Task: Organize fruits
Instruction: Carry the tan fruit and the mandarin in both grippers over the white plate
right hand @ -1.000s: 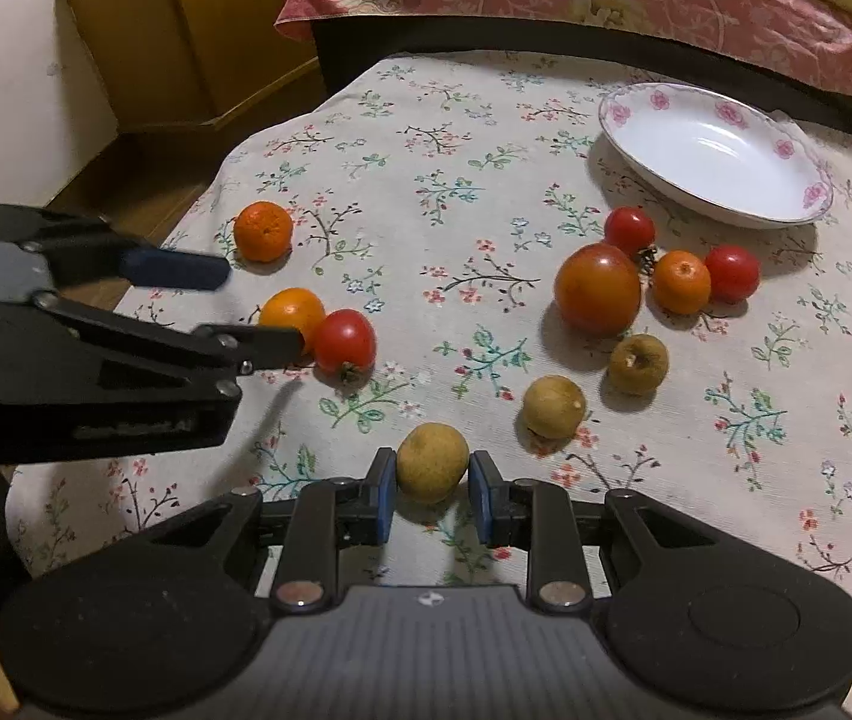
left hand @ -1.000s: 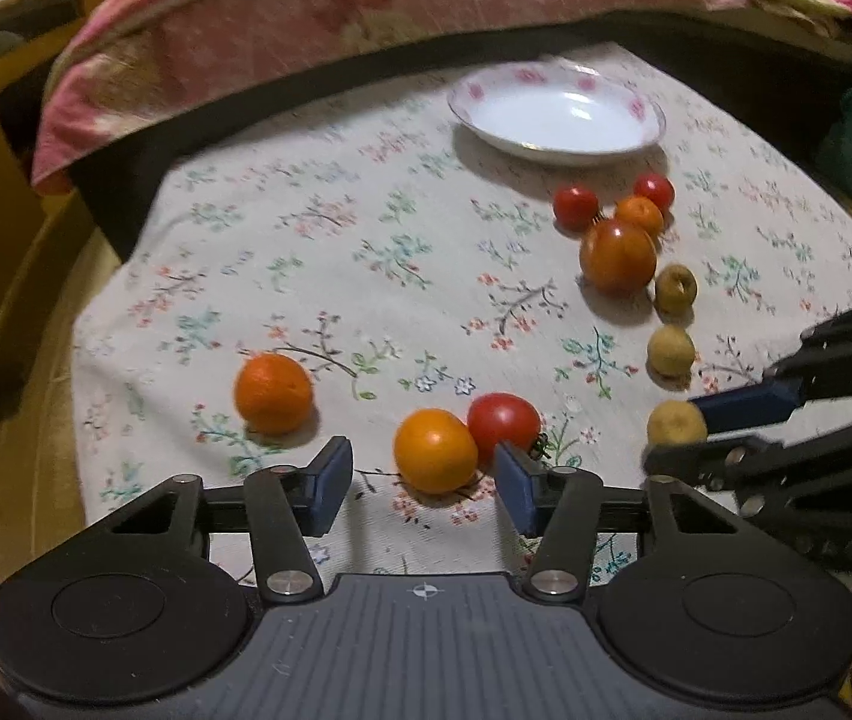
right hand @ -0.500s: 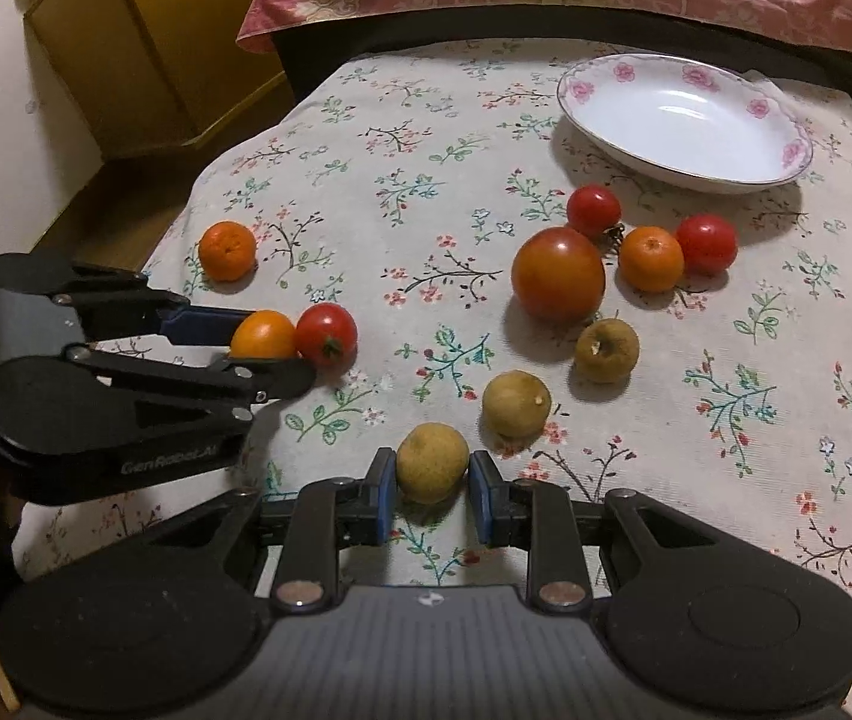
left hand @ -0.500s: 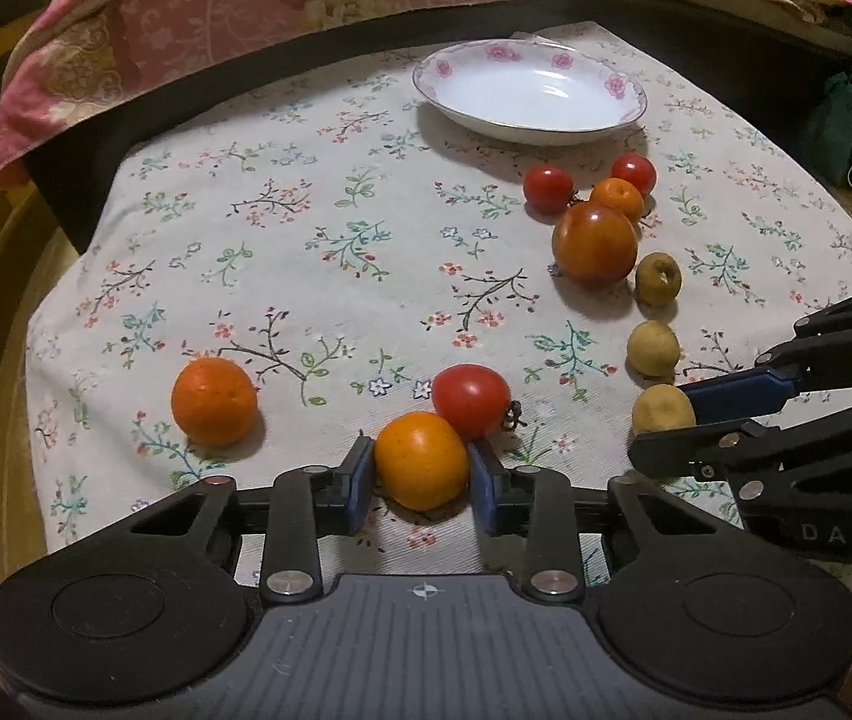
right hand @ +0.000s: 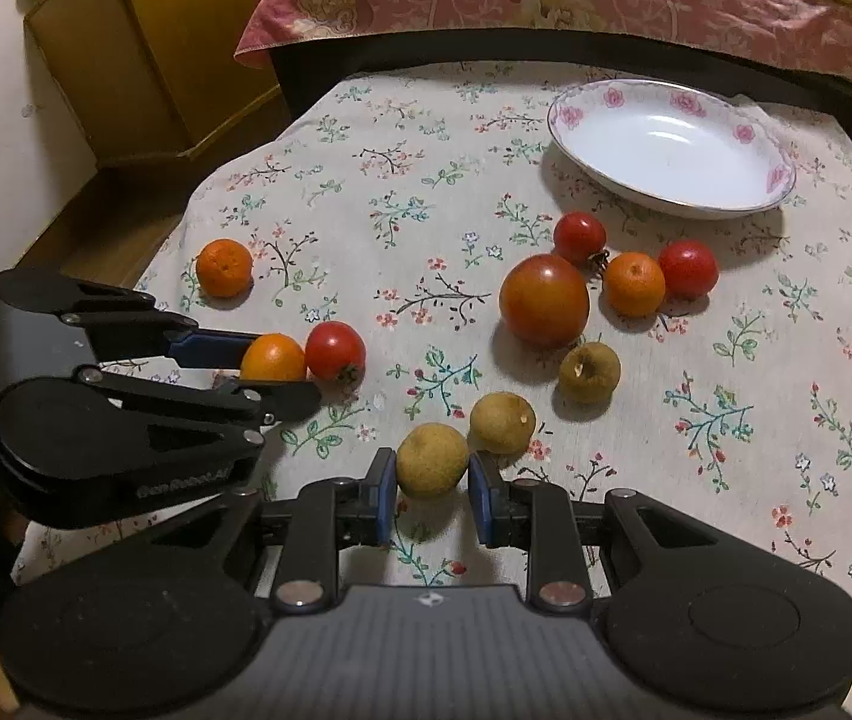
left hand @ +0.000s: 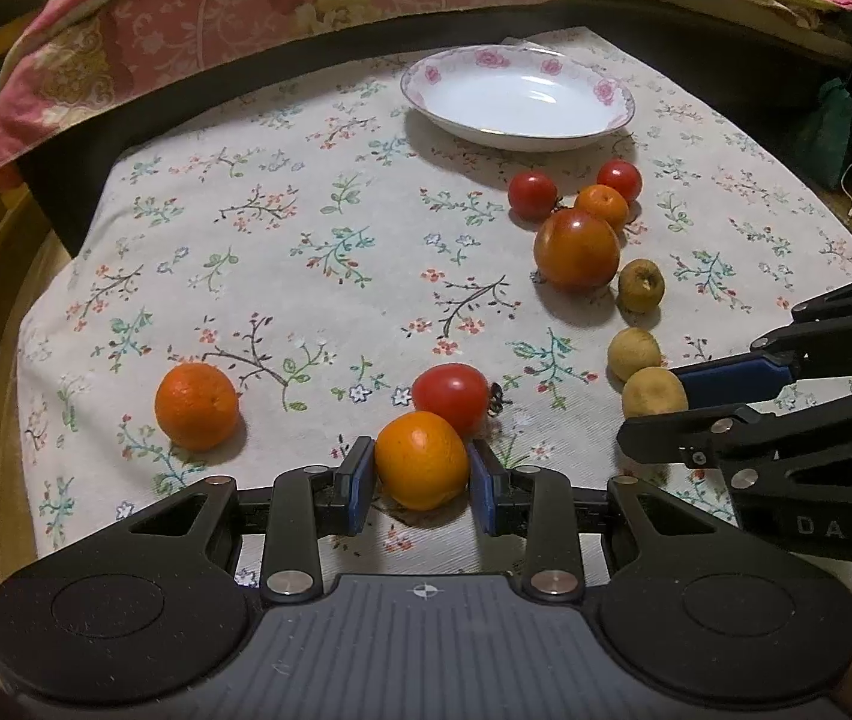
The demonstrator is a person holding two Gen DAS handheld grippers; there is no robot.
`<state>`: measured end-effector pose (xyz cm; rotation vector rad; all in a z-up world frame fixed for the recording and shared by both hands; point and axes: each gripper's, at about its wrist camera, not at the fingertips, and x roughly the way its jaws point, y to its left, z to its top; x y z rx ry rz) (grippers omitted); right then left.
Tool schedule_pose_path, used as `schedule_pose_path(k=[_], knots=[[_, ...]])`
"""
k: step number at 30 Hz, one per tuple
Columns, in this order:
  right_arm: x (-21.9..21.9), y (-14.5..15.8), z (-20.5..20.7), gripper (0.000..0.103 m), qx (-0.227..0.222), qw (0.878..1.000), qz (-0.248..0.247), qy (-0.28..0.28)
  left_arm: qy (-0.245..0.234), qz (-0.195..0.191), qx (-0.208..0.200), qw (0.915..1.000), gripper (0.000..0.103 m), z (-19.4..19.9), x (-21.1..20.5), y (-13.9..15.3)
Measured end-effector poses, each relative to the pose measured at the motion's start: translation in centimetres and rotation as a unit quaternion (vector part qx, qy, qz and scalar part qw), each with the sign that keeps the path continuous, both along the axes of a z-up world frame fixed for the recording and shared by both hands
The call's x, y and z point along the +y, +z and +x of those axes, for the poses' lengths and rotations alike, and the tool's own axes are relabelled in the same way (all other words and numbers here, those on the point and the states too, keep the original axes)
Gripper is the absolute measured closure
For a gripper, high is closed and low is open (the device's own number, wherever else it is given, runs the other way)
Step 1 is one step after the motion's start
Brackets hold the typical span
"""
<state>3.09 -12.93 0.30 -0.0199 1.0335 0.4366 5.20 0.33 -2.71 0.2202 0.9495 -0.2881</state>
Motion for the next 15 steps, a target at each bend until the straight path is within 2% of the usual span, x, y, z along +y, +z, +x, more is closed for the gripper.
schedule_pose_path(k=[15], knots=[[-0.21,0.61,-0.38,0.077,-0.013,1.0,-0.013,-0.015,-0.003,-0.016,-0.011,0.9998,0.062,-0.55,-0.29,0.85]])
